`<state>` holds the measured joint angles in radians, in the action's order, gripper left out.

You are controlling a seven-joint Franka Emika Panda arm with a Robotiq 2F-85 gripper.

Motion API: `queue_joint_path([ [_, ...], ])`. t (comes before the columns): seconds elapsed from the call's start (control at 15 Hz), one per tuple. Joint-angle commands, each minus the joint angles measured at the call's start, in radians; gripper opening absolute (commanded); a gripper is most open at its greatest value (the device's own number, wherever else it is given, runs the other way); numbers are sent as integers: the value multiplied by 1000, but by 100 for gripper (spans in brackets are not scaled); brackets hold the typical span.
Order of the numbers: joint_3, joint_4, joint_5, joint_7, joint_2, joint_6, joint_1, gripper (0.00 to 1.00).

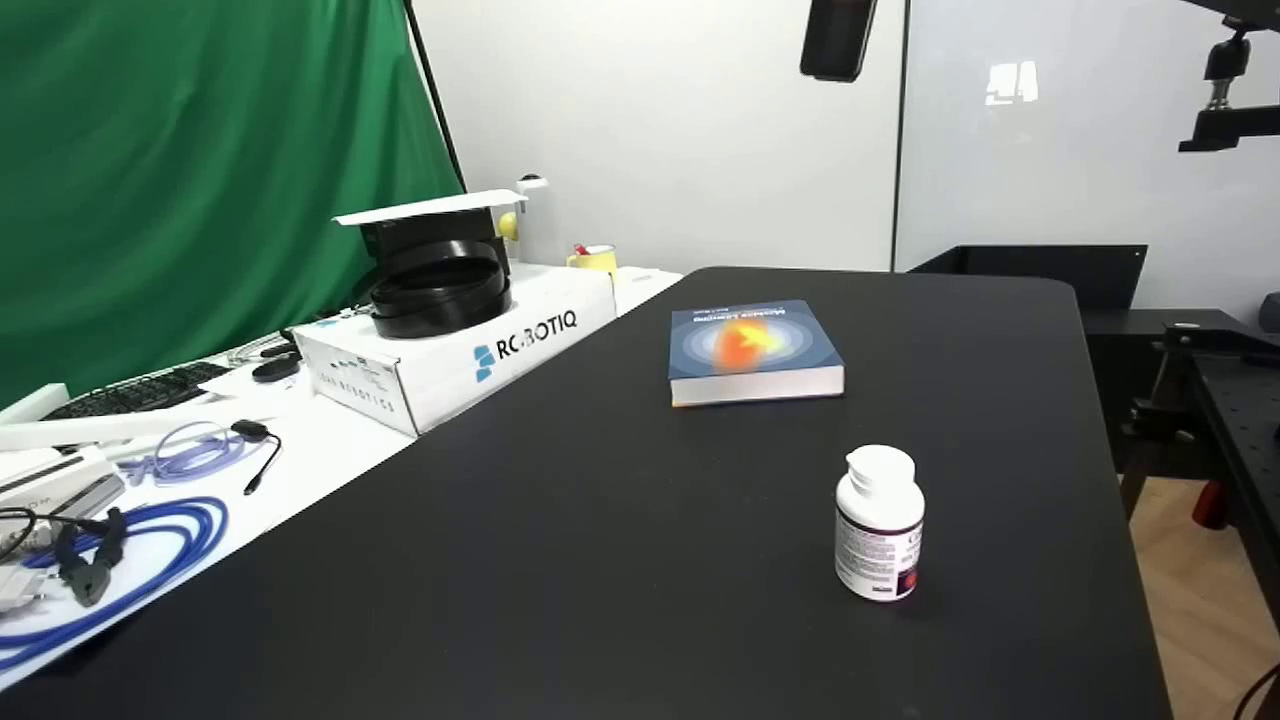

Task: Move the bottle to the right

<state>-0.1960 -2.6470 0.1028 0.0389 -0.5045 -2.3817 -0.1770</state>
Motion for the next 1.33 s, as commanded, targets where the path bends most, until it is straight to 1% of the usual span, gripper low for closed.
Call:
queue_joint_path([
  [0.0, 11, 1, -8, 6, 1, 2, -11, 100],
  [0.07, 11, 1, -8, 6, 1, 2, -11, 100],
  [0.33, 56, 20, -15, -114, 51, -34, -18, 100],
  [0.67, 151, 51, 16, -299, 181, -100, -20, 100],
  [0.8, 174, 63, 35, -354, 245, -147, -22, 100],
  [0.93, 162, 71, 16, -346, 312, -198, -6, 100],
  [1.07, 129, 76, -44, -268, 380, -259, 19, 100],
  [1.27, 102, 74, -100, -165, 454, -311, 32, 100],
])
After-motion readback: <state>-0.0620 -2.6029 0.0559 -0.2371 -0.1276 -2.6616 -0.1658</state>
